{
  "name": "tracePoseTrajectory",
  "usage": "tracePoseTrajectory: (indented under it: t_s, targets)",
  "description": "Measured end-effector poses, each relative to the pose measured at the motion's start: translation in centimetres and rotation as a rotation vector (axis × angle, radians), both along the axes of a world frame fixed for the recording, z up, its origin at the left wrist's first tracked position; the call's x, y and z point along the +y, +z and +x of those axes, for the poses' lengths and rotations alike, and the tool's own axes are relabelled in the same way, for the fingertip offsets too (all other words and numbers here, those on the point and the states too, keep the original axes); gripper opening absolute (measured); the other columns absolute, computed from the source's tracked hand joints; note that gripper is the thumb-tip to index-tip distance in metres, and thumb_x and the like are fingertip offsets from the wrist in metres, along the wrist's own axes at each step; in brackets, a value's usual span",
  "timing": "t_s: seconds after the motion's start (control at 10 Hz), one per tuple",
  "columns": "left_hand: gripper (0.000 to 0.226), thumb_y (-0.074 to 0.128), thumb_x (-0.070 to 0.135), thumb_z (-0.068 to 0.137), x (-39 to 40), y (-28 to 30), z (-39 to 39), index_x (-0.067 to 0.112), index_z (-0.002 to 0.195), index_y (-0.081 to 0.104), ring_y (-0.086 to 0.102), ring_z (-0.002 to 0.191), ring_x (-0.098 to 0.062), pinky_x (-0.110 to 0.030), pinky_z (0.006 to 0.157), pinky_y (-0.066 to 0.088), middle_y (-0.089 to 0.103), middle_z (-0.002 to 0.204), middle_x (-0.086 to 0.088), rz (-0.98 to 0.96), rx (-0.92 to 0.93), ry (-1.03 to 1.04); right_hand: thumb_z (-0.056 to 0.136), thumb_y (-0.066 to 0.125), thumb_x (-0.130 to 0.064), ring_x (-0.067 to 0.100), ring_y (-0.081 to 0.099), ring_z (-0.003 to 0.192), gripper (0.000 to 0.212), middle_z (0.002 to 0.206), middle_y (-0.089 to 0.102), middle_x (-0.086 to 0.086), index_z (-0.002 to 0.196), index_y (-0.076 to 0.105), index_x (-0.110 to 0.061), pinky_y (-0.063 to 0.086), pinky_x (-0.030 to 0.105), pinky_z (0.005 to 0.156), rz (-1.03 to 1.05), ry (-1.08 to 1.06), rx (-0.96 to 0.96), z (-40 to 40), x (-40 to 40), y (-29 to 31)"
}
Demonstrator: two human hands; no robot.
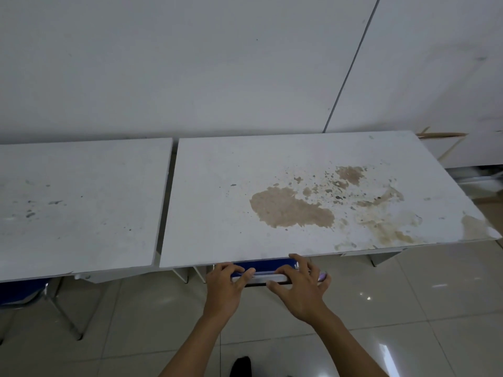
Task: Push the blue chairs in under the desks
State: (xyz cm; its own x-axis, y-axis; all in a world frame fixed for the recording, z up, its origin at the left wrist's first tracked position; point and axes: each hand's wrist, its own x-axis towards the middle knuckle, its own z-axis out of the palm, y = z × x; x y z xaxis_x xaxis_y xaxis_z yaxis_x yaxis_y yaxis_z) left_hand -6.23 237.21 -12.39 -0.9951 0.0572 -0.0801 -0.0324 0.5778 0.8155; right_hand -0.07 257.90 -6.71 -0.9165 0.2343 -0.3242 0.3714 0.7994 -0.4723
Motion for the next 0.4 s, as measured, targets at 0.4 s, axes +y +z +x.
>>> tracePoseTrajectory:
  t_s: [0.4]
  targets:
    - [0.063,0.054,0.077,0.086,1.8,8.9,-3.3,0.024,0.113,0.071,0.064,0.109,-0.019,-0.04,0.097,0.054,0.069,0.122,0.001,-0.32,-0.334,-0.323,0.093,0.06,-0.064,0.025,0.058,0.119,0.055,0.134,0.06,0.007,0.129,0.057,-0.022,0.048,0.042,0.102,-0.088,0.257,-0.427,-6.0,1.9,6.4]
